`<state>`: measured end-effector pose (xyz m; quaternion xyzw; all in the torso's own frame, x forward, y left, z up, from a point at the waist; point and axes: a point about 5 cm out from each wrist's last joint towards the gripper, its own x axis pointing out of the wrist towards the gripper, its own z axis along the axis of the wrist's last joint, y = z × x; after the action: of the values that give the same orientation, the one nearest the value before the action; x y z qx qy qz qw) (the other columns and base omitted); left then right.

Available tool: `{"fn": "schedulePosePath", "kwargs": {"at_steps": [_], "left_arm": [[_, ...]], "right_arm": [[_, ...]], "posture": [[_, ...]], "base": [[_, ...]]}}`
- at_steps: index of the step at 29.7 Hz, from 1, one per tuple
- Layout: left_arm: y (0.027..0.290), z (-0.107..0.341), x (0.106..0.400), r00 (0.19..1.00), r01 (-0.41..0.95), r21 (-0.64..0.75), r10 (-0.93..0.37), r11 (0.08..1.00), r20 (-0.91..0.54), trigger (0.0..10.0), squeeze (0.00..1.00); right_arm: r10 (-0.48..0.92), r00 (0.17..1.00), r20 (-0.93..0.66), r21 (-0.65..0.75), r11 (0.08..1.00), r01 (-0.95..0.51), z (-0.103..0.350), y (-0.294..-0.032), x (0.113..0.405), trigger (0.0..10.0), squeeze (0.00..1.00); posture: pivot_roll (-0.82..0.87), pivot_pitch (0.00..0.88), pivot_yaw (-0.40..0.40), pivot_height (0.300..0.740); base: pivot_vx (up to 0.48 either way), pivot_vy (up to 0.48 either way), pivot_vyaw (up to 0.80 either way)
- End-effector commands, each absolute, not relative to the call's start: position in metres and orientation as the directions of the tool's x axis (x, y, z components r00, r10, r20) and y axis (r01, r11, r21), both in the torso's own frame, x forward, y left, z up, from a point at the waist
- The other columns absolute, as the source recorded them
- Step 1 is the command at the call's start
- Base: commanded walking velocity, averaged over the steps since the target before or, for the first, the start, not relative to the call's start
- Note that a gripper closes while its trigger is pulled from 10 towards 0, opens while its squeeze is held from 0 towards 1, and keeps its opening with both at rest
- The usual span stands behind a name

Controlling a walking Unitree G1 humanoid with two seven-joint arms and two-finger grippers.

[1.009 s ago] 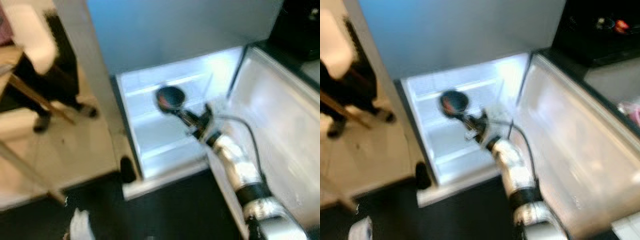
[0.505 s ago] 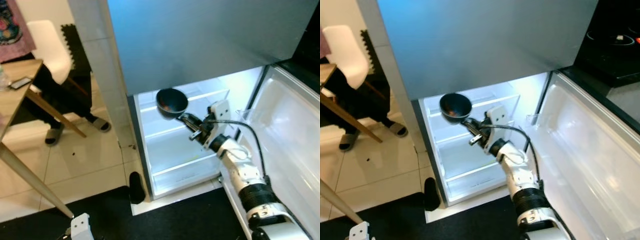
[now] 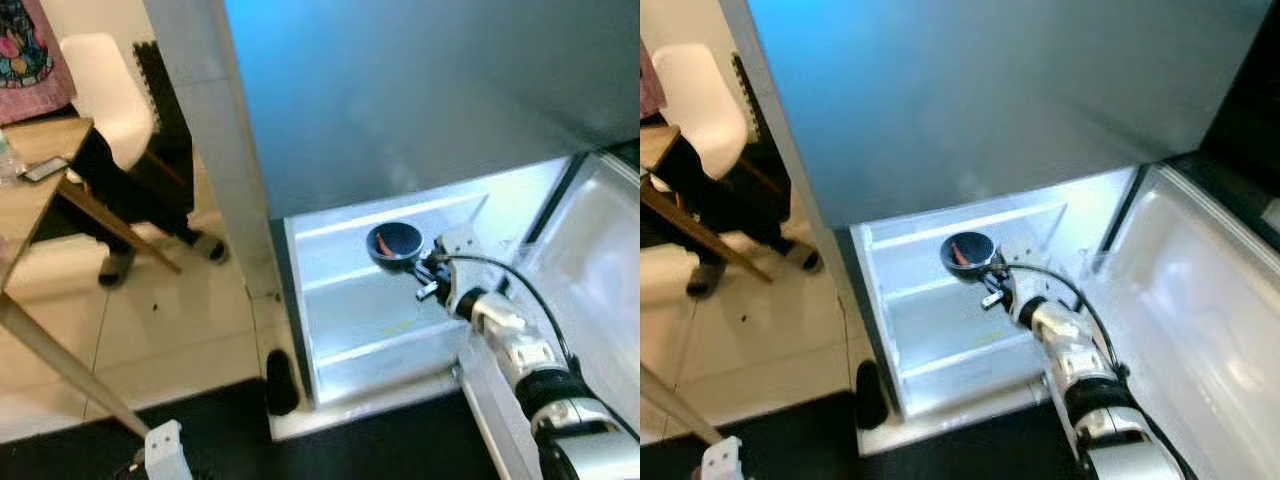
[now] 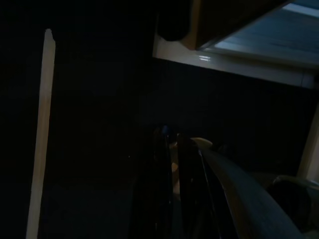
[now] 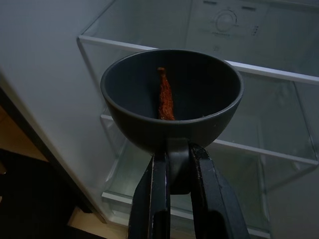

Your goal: Restocking fridge

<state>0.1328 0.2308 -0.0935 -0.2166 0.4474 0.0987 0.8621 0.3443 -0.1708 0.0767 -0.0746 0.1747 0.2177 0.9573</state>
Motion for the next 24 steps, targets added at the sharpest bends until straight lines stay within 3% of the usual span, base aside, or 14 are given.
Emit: {"fn": "schedulePosePath", "kwargs": {"at_steps": [1, 7, 21, 24], "left_arm": [[0.23, -0.096, 0.126, 0.558, -0.366, -0.274, -0.026, 0.889, -0.83, 10.0, 0.0], [0.228, -0.099, 0.12, 0.539, -0.401, -0.265, -0.008, 0.877, -0.842, 10.0, 0.0], [0.228, -0.094, 0.136, 0.579, -0.412, -0.291, 0.001, 0.863, -0.815, 10.0, 0.0], [0.224, -0.094, 0.139, 0.588, -0.393, -0.302, -0.015, 0.869, -0.809, 10.0, 0.0]], "right_arm": [[0.383, 0.848, -0.365, -0.065, 0.899, -0.434, 0.077, -0.175, 0.345, 10.0, 0.0], [0.396, 0.839, -0.375, -0.073, 0.889, -0.452, 0.073, -0.169, 0.345, 10.0, 0.0], [0.438, 0.818, -0.372, -0.077, 0.864, -0.498, 0.075, -0.156, 0.348, 10.0, 0.0], [0.435, 0.818, -0.376, -0.077, 0.865, -0.496, 0.073, -0.157, 0.348, 10.0, 0.0]], "posture": [[-0.02, 0.027, 0.05, 0.74], [-0.02, 0.017, 0.052, 0.74], [-0.03, 0.0, 0.05, 0.74], [-0.02, 0.0, 0.048, 0.74]], "base": [[0.0, -0.465, 0.0], [0.0, -0.457, 0.0], [0.0, 0.0, 0.0], [0.342, 0.0, 0.0]]}}
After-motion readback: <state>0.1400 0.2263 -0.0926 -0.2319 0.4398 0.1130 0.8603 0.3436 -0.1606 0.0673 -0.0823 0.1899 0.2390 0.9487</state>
